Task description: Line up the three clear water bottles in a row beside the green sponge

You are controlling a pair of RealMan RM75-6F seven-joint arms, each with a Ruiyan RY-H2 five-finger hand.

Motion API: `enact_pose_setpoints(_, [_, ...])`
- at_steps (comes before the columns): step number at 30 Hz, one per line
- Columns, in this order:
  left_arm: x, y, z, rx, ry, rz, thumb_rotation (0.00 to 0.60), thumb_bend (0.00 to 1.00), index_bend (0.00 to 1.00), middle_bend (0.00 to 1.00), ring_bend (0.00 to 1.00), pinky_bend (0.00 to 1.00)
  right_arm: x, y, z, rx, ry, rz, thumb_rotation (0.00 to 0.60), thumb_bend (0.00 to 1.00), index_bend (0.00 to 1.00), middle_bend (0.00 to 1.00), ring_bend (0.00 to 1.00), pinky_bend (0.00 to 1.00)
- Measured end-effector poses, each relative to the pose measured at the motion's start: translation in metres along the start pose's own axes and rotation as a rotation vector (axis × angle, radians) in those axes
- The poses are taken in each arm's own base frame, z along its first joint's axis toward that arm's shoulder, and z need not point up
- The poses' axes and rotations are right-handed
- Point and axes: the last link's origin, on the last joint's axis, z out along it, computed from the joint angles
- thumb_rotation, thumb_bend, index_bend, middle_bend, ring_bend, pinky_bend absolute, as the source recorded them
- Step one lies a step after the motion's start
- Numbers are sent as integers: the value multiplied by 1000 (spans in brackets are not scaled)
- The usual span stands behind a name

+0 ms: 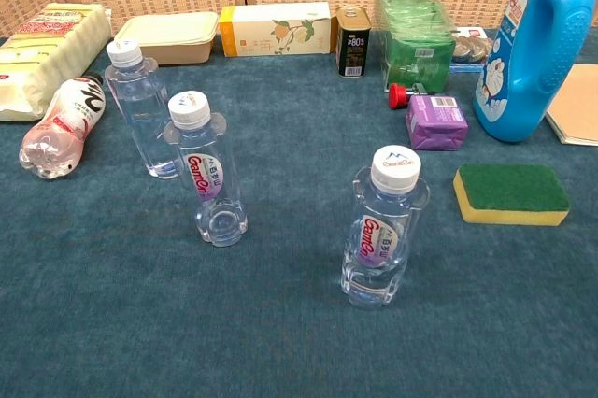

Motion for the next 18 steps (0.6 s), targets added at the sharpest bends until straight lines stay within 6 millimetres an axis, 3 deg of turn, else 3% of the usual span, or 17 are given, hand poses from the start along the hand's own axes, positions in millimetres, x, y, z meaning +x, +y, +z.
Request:
enact_pose_setpoints(12, [5, -2, 2, -1, -6, -28, 600, 161, 0, 0, 0, 53, -9, -3, 5, 56, -91, 55, 600, 0, 10, 0, 0, 25])
enact_pose_setpoints(18, [5, -5, 5, 7, -22, -39, 600, 162, 0, 0, 0, 53, -25, -12, 26, 195, -185, 162, 600, 0, 10, 0, 0, 43])
